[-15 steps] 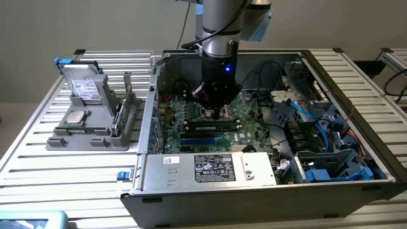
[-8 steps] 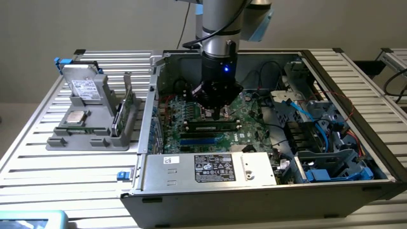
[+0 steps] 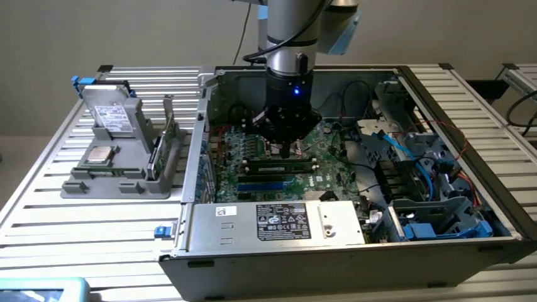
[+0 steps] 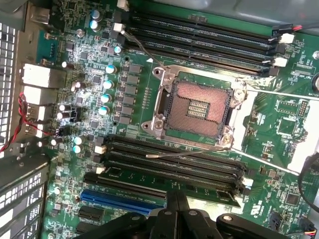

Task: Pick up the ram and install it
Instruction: 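Press down the ram until it locks into place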

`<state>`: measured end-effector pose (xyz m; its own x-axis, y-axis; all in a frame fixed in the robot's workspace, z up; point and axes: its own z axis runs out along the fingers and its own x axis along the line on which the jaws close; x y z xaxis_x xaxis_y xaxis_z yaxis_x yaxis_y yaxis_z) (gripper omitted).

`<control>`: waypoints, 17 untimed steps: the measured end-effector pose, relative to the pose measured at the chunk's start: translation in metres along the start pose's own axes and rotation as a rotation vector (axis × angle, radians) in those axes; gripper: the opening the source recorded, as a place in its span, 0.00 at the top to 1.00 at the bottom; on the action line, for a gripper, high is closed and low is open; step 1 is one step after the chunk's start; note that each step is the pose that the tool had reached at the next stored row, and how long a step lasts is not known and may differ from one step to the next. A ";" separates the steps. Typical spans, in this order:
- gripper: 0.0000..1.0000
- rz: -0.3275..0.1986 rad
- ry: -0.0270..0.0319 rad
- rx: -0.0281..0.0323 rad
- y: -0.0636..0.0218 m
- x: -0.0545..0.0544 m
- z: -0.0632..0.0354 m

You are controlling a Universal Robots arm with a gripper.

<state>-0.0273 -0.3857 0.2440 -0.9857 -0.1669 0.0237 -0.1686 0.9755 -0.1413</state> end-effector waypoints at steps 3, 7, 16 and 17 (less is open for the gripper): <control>0.89 0.031 -0.0010 0.0007 0.0000 0.000 0.0000; 0.89 0.071 -0.0040 0.0027 0.0000 0.000 0.0000; 0.89 0.141 -0.0082 0.0073 0.0000 0.000 0.0001; 0.89 0.141 -0.0082 0.0074 0.0000 0.000 0.0001</control>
<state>-0.0272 -0.3856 0.2439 -0.9996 -0.0294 -0.0050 -0.0284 0.9883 -0.1499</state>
